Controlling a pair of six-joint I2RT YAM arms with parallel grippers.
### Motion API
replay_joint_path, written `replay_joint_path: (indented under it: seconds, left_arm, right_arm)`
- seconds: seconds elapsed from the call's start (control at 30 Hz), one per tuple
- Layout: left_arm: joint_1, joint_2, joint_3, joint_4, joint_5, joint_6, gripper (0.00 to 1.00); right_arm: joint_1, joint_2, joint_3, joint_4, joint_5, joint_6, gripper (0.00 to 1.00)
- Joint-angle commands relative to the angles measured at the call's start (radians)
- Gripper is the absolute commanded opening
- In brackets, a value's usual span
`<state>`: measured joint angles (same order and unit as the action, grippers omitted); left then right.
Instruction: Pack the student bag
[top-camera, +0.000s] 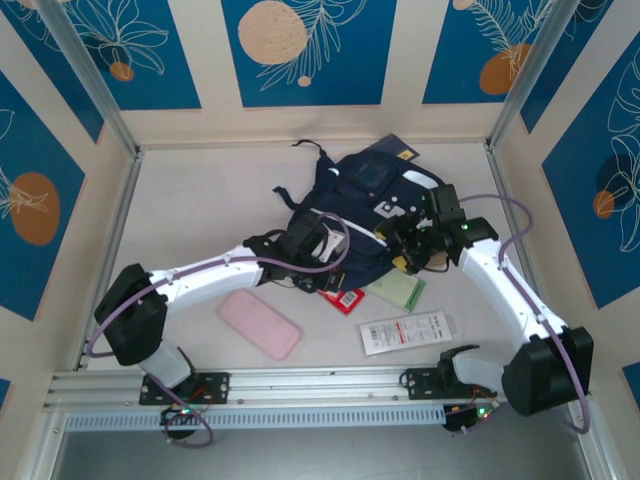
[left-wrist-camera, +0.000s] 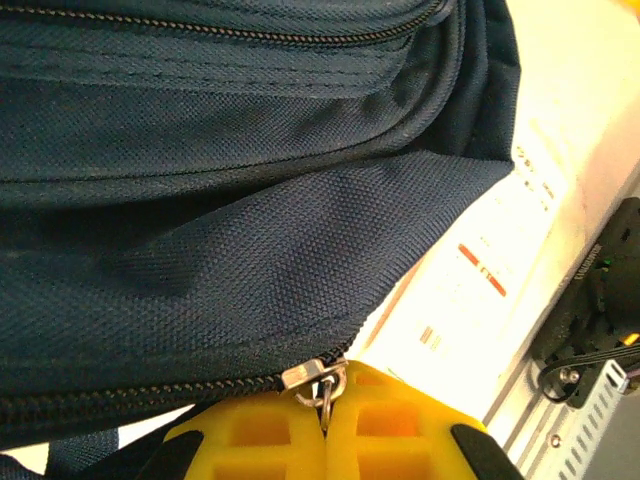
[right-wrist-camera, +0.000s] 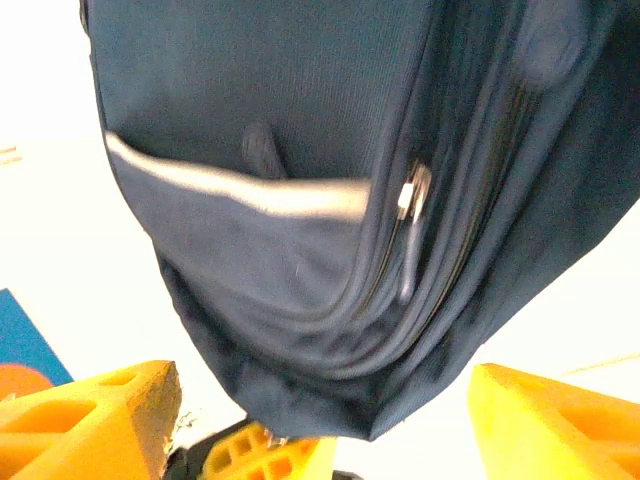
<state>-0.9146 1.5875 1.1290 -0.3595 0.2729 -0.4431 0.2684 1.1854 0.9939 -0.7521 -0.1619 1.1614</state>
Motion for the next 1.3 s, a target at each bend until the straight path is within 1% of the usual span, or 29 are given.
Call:
replay_joint_path:
  seconds: [0.0, 0.1, 0.2, 0.3, 0.33, 0.4, 0.43, 0.5, 0.53, 0.57, 0.6, 0.63, 0.9, 1.13, 1.27]
  left_arm:
    - [-0.031, 0.018, 0.074, 0.018, 0.057, 0.002, 0.00]
    - [-0.039, 0.026, 0.094, 0.009, 0.045, 0.001, 0.00]
    - [-0.043, 0.028, 0.104, -0.002, 0.041, -0.003, 0.00]
    - [-0.046, 0.022, 0.100, 0.001, 0.043, -0.008, 0.00]
    - [-0.048, 0.019, 0.099, 0.002, 0.043, -0.009, 0.00]
    - [-0.053, 0.013, 0.098, 0.002, 0.042, -0.008, 0.00]
    - [-0.058, 0.012, 0.099, -0.002, 0.040, -0.006, 0.00]
    - [-0.059, 0.010, 0.094, -0.012, 0.031, 0.002, 0.00]
    - [-0.060, 0.009, 0.090, -0.020, 0.025, 0.004, 0.00]
    - [-0.060, 0.009, 0.085, -0.026, 0.016, 0.007, 0.00]
    - [-0.060, 0.008, 0.082, -0.033, 0.013, 0.011, 0.00]
    - [-0.060, 0.008, 0.078, -0.040, 0.011, 0.015, 0.00]
    - [-0.048, 0.014, 0.087, -0.153, -0.044, 0.066, 0.00]
    - [0.011, 0.013, 0.092, -0.193, -0.046, 0.081, 0.00]
    - [0.040, 0.023, 0.088, -0.221, -0.058, 0.086, 0.00]
  right_arm:
    - [0.060, -0.007, -0.055, 0.016, -0.056, 0.115, 0.75]
    - [0.108, 0.005, -0.066, 0.043, -0.053, 0.164, 0.75]
    - [0.125, 0.013, -0.109, 0.089, -0.064, 0.212, 0.75]
    - [0.116, 0.020, -0.149, 0.141, -0.060, 0.237, 0.70]
    - [0.112, 0.027, -0.160, 0.165, -0.054, 0.239, 0.67]
    - [0.096, 0.048, -0.170, 0.195, -0.034, 0.231, 0.58]
    - [0.082, 0.062, -0.172, 0.205, -0.027, 0.219, 0.50]
    - [0.054, 0.078, -0.176, 0.232, -0.027, 0.208, 0.29]
    - [0.046, 0.080, -0.179, 0.242, -0.026, 0.205, 0.16]
    - [0.045, 0.079, -0.178, 0.243, -0.018, 0.200, 0.07]
    - [0.045, 0.080, -0.172, 0.239, -0.013, 0.193, 0.02]
    - [0.046, 0.078, -0.167, 0.227, -0.006, 0.180, 0.00]
    - [0.050, 0.054, -0.132, 0.138, 0.062, 0.067, 0.00]
    - [0.055, 0.041, -0.108, 0.087, 0.106, -0.008, 0.00]
    - [0.039, 0.025, -0.095, 0.070, 0.116, -0.054, 0.00]
